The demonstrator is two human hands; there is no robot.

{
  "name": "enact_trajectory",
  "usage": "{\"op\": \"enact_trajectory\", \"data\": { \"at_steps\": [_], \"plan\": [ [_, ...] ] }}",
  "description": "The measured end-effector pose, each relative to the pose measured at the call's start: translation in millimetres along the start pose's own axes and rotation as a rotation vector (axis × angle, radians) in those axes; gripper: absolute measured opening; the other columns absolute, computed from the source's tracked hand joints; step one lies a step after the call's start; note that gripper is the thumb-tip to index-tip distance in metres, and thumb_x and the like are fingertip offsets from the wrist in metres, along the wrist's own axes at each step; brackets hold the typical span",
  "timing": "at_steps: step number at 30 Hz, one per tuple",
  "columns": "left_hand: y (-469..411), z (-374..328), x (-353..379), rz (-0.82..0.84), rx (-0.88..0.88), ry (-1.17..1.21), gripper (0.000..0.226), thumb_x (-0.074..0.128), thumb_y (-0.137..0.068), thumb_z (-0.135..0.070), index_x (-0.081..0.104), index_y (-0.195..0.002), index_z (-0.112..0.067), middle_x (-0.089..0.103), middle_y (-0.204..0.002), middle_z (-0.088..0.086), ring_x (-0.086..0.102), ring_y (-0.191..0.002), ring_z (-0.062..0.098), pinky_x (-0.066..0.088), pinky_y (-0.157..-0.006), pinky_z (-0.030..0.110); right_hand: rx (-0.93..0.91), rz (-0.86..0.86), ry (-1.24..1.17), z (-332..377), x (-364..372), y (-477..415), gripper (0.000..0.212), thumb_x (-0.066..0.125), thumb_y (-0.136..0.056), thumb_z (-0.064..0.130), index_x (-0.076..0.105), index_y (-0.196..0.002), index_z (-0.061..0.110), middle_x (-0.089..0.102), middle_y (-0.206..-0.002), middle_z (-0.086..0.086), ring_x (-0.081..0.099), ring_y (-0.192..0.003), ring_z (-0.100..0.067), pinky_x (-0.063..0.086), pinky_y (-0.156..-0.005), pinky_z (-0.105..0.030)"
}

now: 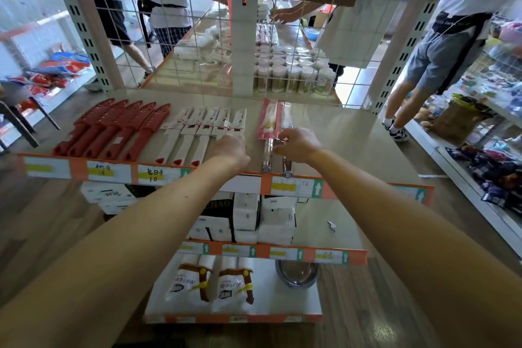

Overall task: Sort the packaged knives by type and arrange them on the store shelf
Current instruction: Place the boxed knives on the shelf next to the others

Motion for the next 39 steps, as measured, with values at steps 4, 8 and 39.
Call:
{"op": "enact_trajectory", "data": {
  "at_steps": [4,8,39],
  "plan": [
    [6.9,-17.4,-9.2,-0.049,0.124,0.093,0.036,0.048,-0.095,-0.031,0.054,-0.128,-0.016,0.048,-0.132,0.011,0.05,-0.119,0.027,0.042,-0.096,0.034,0.053,-0.019,-0.071,-3.8,-0.4,-0.7,0.039,0.061,-0.091,0.026,0.058,-0.127,0.012,0.058,-0.128,-0.007,0.056,-0.112,-0.019,0.043,-0.095,-0.021],
    [10.2,-31.1,-3.7,0.049,0.142,0.213,0.04,0.054,-0.093,-0.034,0.054,-0.13,-0.018,0.059,-0.127,0.008,0.055,-0.115,0.022,0.044,-0.092,0.029,0.165,0.003,-0.203,-9.0,1.9,-2.1,0.037,0.063,-0.089,0.02,0.058,-0.123,0.006,0.057,-0.107,-0.01,0.061,-0.093,-0.019,0.053,-0.092,-0.031],
    [19.0,-38.6,-1.0,0.069,0.083,0.352,0.037,0.055,-0.093,-0.028,0.056,-0.128,-0.014,0.062,-0.122,0.009,0.059,-0.108,0.021,0.045,-0.083,0.025,0.209,-0.024,-0.246,-11.0,4.0,-1.8,0.041,0.063,-0.089,0.028,0.056,-0.125,0.009,0.058,-0.123,-0.012,0.064,-0.105,-0.025,0.055,-0.089,-0.035]
  ]
}}
Point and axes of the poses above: each hand's wrist, its own y-axis away from the middle knuckle, its own x-axis out of the palm, z = x × y, the point moved 2 cm from there along -y, towards the middle knuckle
